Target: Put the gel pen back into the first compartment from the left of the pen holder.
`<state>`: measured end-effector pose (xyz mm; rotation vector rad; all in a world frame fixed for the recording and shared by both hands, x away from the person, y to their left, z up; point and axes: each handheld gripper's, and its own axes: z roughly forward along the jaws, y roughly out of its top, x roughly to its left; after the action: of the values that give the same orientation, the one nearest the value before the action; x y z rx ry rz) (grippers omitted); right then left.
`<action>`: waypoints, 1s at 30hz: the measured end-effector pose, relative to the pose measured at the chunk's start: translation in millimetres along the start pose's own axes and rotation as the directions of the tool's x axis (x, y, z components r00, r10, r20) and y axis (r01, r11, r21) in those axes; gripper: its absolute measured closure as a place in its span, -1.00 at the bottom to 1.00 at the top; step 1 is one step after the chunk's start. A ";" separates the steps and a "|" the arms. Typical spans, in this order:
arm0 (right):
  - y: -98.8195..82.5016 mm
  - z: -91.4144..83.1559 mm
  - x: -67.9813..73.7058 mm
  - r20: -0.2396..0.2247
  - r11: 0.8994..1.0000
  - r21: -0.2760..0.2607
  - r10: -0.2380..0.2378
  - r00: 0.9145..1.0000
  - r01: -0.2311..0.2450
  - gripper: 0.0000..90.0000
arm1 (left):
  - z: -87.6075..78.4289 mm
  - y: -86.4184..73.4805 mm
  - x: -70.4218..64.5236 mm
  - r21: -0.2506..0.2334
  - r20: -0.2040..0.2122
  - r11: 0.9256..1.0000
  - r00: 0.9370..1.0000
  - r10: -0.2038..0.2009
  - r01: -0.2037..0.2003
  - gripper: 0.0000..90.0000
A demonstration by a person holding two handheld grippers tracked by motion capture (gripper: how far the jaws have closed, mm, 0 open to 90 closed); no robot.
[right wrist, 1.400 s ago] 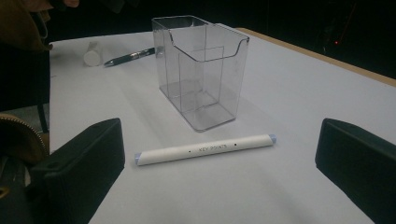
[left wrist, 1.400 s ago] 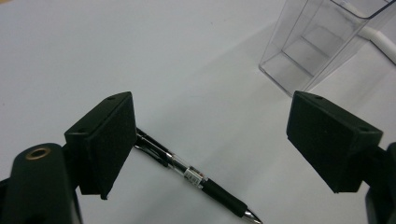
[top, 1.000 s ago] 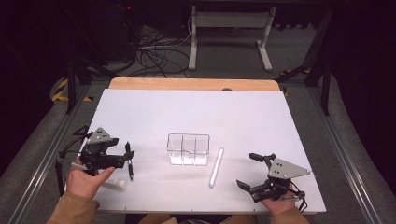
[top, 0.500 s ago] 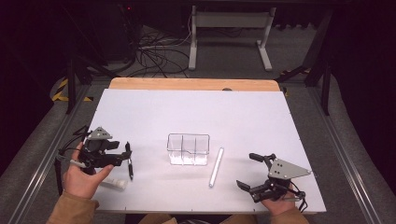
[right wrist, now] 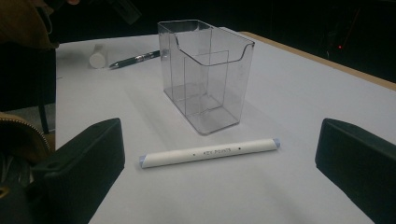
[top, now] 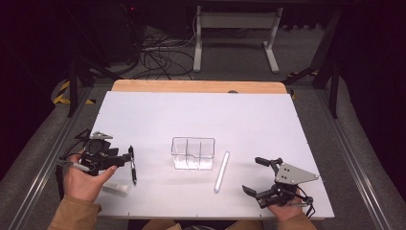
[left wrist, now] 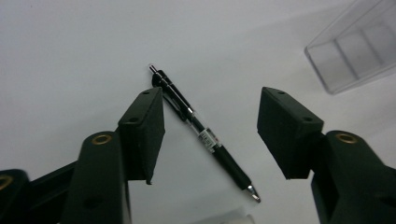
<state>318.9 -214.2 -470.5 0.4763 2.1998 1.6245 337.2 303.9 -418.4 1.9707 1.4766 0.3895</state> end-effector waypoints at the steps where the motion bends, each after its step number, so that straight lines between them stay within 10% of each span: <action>1: 0.0 -0.1 0.0 0.000 1.000 -0.001 0.000 1.000 0.000 -0.95 | 0.1 0.3 0.7 0.005 -0.019 1.000 1.000 -0.005 0.005 0.07; 7: 0.0 0.2 0.0 0.002 1.000 -0.002 0.002 1.000 -0.002 -0.95 | 4.3 4.6 10.5 0.083 0.066 0.993 0.994 -0.087 0.081 0.10; 11: 0.1 -0.2 -0.3 0.002 1.000 -0.001 0.001 1.000 -0.001 -0.95 | 8.7 5.8 8.6 0.116 -0.004 0.989 0.995 -0.095 0.095 0.03; 14: 0.0 0.0 -0.4 0.003 1.000 -0.001 0.003 1.000 -0.003 -0.95 | 10.0 4.6 7.5 0.112 -0.031 0.979 0.985 -0.168 0.171 0.04; 30: 0.2 -0.3 -0.4 0.002 1.000 -0.001 -0.001 1.000 0.001 -0.95 | 14.2 4.9 1.6 0.129 -0.053 0.957 0.965 -0.256 0.261 0.11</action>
<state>319.2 -214.6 -470.2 0.4768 2.1976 1.6238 349.6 300.2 -426.1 1.8467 1.7988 0.2151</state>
